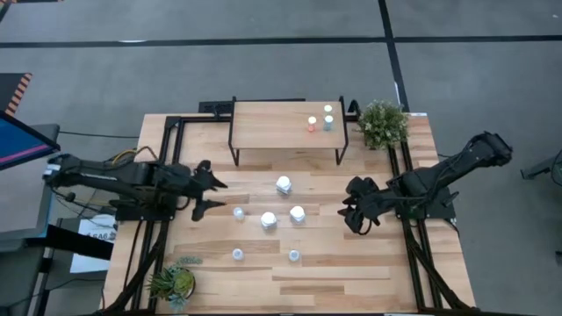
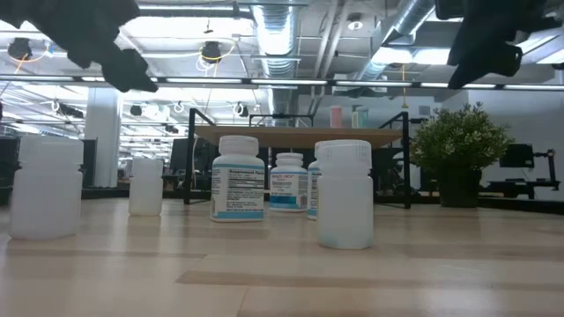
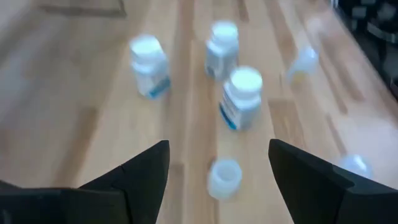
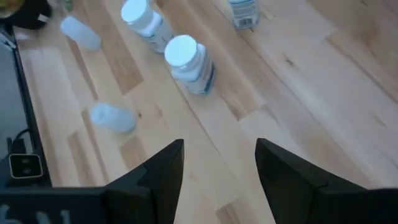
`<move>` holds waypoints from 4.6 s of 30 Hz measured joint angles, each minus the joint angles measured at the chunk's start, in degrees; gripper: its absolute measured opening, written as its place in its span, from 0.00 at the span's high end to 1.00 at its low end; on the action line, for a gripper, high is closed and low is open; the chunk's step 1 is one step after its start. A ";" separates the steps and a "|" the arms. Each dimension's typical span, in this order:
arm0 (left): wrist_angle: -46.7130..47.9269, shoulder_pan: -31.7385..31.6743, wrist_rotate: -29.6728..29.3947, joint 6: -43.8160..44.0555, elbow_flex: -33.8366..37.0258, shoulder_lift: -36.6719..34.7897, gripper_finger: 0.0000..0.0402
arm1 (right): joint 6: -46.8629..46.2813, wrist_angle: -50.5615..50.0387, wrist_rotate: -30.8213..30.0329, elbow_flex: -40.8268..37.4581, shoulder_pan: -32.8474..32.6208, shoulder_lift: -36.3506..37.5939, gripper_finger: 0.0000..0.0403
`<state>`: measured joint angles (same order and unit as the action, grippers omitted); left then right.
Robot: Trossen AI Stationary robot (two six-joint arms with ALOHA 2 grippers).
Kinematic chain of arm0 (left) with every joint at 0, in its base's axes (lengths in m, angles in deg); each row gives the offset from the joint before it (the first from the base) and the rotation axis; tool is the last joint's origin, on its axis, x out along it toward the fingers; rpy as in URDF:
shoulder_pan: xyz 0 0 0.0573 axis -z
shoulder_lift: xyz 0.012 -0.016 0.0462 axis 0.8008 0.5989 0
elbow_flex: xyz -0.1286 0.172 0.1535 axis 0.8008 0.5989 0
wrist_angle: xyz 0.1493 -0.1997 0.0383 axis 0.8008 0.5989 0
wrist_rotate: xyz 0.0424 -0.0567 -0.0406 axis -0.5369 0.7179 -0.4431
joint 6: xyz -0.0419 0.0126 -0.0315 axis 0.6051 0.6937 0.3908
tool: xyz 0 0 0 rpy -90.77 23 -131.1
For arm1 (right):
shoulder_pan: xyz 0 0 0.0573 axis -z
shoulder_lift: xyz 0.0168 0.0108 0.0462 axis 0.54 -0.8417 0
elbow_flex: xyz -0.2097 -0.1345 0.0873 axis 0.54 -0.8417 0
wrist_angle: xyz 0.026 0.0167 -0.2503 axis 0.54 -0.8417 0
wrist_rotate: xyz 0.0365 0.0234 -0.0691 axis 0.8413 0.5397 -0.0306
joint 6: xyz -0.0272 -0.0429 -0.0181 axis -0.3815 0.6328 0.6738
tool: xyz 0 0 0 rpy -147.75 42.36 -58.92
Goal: Pick and place medicine bottles onto shelf by color
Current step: Put the top left transparent medicine bottle on the shelf, then put the left transparent medicine bottle on the shelf aligned with the other transparent medicine bottle
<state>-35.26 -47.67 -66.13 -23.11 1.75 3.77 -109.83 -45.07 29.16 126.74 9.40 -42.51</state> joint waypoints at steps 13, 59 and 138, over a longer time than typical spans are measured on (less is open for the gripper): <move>-0.41 6.45 -5.92 0.46 -4.40 23.89 0.35 | 2.45 -0.23 0.65 0.00 0.56 0.00 0.46; 28.49 -1.68 -1.27 6.17 -38.62 40.44 0.73 | 3.91 -2.91 3.58 0.07 0.56 0.02 0.46; 60.41 -8.27 10.50 0.51 -73.16 52.67 0.52 | 0.92 -1.03 3.51 0.07 2.33 0.01 0.46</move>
<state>25.16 -55.94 -55.63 -22.60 -71.41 56.44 -108.92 -46.10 32.68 126.81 11.73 -42.49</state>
